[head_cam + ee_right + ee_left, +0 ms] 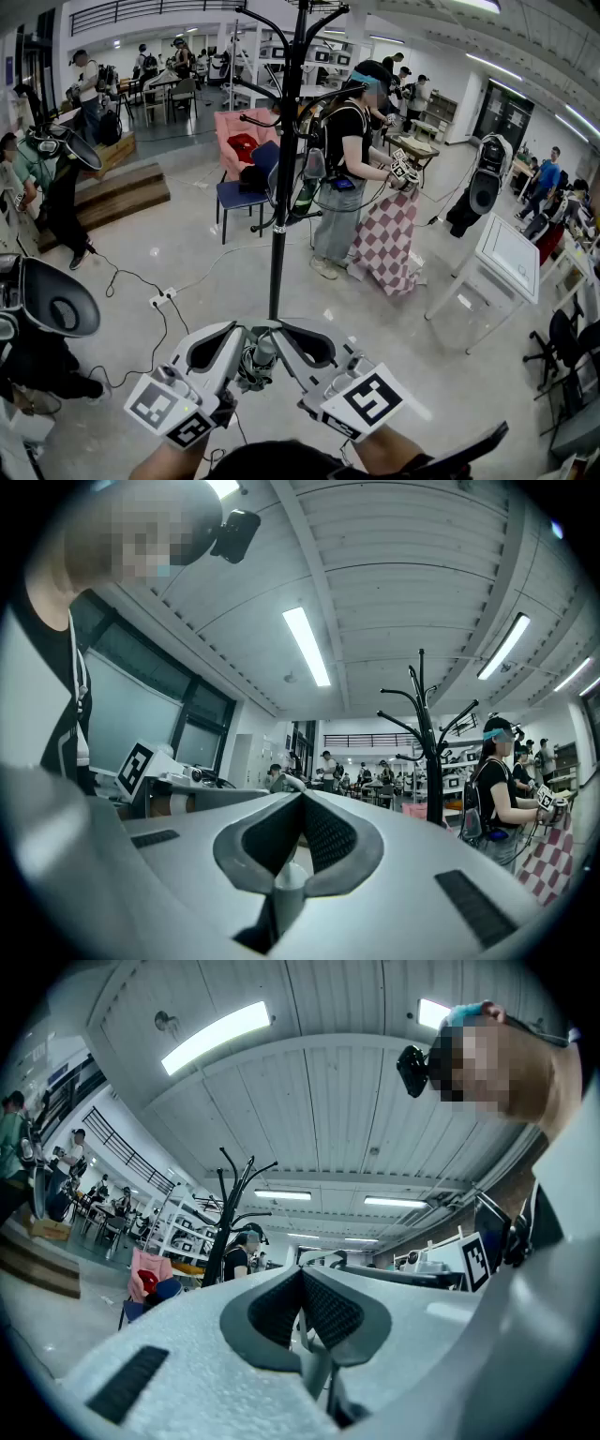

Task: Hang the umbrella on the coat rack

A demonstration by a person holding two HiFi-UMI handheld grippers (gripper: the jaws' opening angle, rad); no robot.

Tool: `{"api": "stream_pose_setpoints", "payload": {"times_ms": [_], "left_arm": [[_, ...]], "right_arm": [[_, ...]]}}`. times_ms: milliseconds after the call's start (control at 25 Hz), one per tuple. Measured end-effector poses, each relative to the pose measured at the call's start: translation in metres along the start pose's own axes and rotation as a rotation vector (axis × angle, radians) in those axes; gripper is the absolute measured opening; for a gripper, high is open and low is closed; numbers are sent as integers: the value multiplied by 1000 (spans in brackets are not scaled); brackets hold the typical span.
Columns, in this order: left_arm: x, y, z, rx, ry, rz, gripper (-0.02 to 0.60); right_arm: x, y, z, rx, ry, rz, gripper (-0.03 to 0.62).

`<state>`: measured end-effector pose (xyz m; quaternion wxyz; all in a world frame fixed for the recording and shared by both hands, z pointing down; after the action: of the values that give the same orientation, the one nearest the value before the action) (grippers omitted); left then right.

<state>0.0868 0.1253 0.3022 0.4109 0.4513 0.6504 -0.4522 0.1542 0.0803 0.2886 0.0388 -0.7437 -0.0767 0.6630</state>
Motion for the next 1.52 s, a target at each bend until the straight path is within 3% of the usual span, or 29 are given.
{"api": "stream_pose_setpoints", "payload": {"times_ms": [560, 1080, 1520], "left_arm": [[-1, 1, -5, -21, -2, -15, 11], [8, -26, -19, -22, 8, -28, 11], [22, -54, -44, -80, 27, -34, 11]], "right_arm": [[1, -10, 3, 9, 10, -20, 8], [-3, -16, 28, -23, -4, 19, 8], [0, -39, 58, -70, -1, -10, 8]]}}
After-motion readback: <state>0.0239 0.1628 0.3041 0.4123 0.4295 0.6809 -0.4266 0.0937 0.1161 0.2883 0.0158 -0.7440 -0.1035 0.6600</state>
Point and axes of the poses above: the fingertips, and each gripper's own axes: z forward along the fingers, y to its right, x out of its top, the point moved 2 cm from there along -z, backward along the fingers, and after that the axes turned 3 degrees about -z, right-handed, at the moved point
